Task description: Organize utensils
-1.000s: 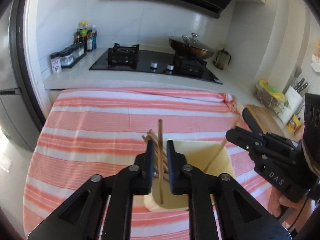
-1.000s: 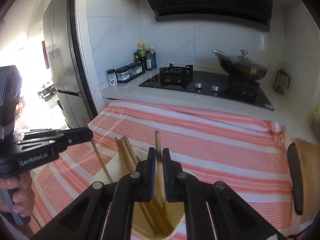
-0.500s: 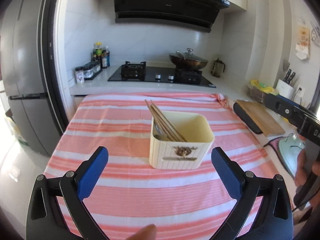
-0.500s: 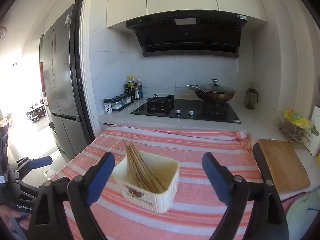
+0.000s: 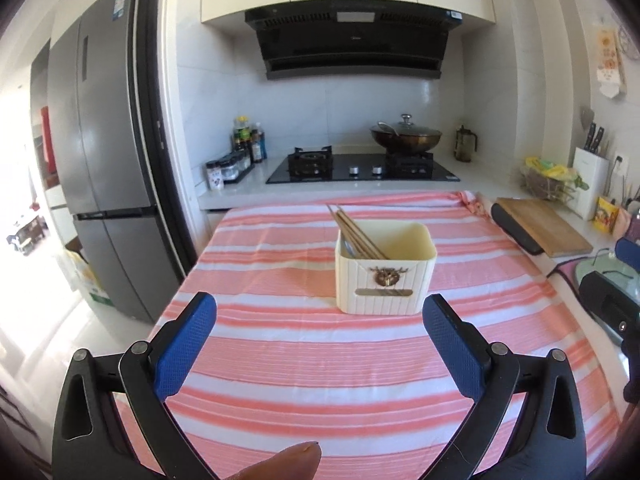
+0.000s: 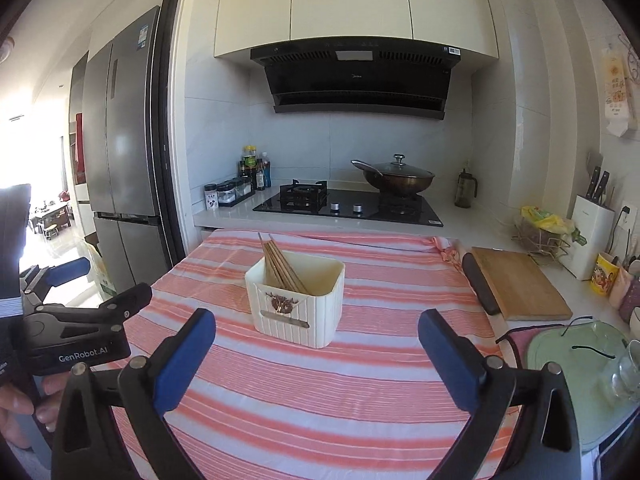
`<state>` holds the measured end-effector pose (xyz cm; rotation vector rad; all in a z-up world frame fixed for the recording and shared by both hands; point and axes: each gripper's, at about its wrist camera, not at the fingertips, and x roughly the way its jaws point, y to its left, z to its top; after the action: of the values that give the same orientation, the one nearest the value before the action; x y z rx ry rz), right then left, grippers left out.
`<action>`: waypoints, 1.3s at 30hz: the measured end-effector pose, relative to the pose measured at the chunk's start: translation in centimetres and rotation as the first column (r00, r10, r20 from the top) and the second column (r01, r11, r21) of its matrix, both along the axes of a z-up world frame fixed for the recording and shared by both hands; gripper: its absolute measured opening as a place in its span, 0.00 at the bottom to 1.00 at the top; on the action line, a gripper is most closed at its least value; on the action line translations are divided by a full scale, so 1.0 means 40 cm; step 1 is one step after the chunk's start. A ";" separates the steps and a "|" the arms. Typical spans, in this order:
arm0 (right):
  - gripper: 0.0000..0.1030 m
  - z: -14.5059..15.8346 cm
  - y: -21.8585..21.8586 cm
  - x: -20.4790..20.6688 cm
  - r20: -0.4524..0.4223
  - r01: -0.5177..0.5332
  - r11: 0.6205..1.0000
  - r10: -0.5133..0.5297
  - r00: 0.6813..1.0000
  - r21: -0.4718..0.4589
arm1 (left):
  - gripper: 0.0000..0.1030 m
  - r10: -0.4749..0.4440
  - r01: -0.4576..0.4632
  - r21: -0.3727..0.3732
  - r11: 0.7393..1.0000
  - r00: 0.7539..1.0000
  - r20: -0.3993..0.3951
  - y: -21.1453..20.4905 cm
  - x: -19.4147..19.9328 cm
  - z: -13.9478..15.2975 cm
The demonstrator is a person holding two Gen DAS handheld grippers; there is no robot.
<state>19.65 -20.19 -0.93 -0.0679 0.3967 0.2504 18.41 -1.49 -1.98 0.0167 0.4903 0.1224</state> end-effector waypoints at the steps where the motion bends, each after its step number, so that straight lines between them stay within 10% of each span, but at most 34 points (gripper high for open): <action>1: 1.00 0.001 0.003 -0.008 -0.001 -0.003 1.000 0.003 1.000 0.005 | 1.00 -0.001 0.001 0.000 1.000 1.000 0.003 0.002 -0.009 0.004; 39: 1.00 0.072 0.043 -0.144 0.034 -0.015 1.000 0.015 0.999 -0.013 | 1.00 0.011 -0.011 0.017 1.000 1.000 0.023 -0.008 -0.131 0.080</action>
<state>13.91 -18.45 1.97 -0.0876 0.3645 0.2610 13.17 -1.82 1.22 0.0294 0.4664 0.1376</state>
